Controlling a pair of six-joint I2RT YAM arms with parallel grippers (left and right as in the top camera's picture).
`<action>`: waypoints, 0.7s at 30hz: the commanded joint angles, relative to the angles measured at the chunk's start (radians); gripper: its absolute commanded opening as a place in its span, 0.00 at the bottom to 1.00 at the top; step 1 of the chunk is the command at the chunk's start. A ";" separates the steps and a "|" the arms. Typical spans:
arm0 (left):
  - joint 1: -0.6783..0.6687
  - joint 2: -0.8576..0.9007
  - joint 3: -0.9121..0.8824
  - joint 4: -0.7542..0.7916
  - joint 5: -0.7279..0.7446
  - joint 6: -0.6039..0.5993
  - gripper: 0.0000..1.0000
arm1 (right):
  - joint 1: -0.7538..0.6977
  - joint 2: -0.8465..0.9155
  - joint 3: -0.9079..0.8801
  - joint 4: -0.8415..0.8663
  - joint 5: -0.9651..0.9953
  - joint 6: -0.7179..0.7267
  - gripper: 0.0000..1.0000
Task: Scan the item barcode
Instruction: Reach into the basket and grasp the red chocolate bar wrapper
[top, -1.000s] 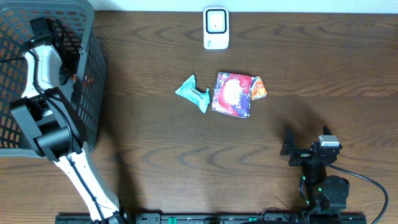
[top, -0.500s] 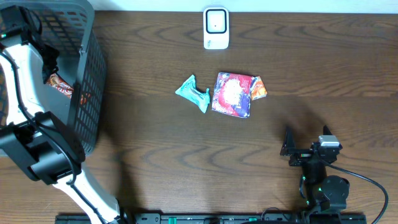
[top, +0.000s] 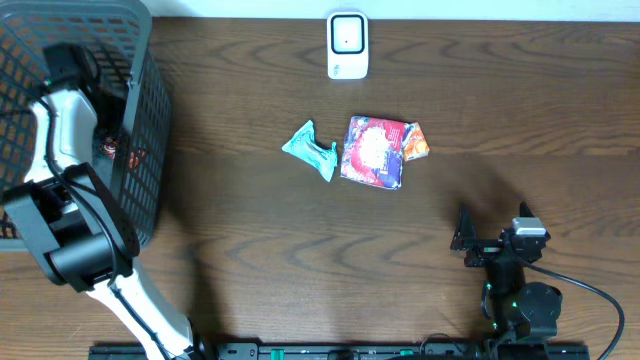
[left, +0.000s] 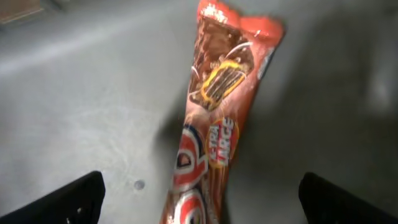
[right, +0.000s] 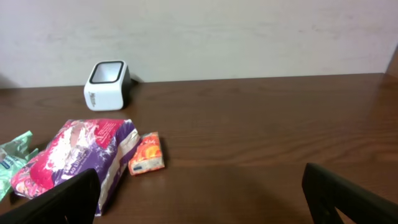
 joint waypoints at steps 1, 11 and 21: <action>-0.002 0.017 -0.106 0.099 -0.008 0.003 0.99 | 0.004 -0.005 -0.002 -0.005 0.002 -0.011 0.99; -0.007 0.075 -0.182 0.213 -0.009 0.068 0.43 | 0.004 -0.005 -0.002 -0.005 0.002 -0.011 0.99; -0.006 -0.033 -0.150 0.162 -0.016 0.130 0.07 | 0.004 -0.005 -0.002 -0.005 0.002 -0.011 0.99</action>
